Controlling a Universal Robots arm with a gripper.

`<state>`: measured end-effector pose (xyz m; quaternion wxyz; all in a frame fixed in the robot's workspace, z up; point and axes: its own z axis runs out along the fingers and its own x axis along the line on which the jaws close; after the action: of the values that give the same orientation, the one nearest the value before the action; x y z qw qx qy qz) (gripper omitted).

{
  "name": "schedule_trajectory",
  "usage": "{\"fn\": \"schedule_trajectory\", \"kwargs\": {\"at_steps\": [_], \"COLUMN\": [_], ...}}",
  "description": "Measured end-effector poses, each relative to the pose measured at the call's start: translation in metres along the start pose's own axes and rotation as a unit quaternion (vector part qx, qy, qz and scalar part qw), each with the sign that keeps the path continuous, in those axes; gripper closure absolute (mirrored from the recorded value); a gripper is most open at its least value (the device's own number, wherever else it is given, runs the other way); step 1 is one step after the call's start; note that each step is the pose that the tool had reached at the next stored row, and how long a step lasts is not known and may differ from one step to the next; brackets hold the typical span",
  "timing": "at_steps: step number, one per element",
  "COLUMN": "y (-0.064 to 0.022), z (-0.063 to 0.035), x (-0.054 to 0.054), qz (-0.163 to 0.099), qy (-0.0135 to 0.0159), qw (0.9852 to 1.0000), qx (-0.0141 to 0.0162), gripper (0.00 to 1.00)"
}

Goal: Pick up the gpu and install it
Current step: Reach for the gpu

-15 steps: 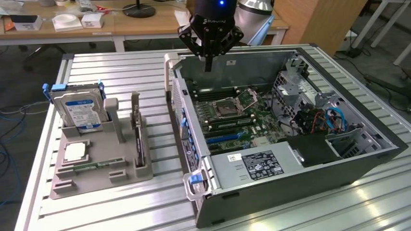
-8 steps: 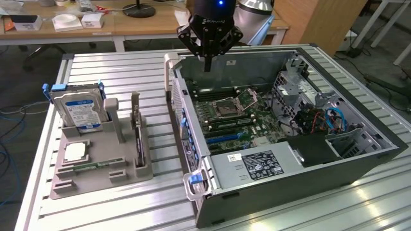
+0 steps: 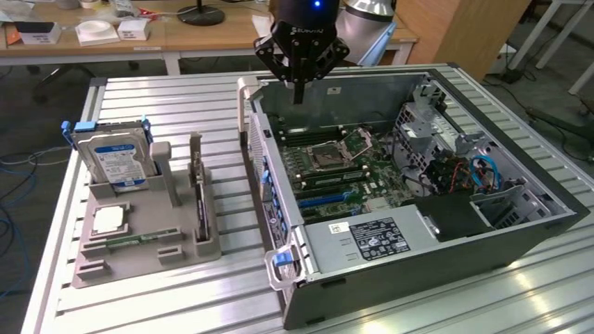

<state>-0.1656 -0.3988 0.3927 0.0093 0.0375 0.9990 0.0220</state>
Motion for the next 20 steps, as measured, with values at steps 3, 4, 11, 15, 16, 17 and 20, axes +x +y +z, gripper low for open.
{"fn": "schedule_trajectory", "kwargs": {"at_steps": [3, 4, 11, 15, 16, 17, 20], "y": [-0.0001, -0.0001, -0.0003, -0.0004, -0.0004, -0.0004, -0.0006], "z": [0.0, 0.0, -0.0001, -0.0001, -0.0001, -0.0001, -0.0002], "x": [0.0013, 0.0017, 0.0039, 0.0051, 0.0055, 0.0059, 0.0079], "qz": [0.0, 0.0, 0.0, 0.0, 0.0, 0.0, 0.0], "qy": [0.0004, 0.0005, 0.002, 0.0029, 0.0031, 0.0032, 0.0034], "qw": [1.0, 1.0, 1.0, 1.0, 1.0, 1.0, 1.0], "qx": [0.0, 0.0001, 0.0002, 0.0002, 0.0002, 0.0002, 0.0003], "gripper": [0.9, 0.9, 0.9, 0.9, 0.9, 0.9, 0.9]}}
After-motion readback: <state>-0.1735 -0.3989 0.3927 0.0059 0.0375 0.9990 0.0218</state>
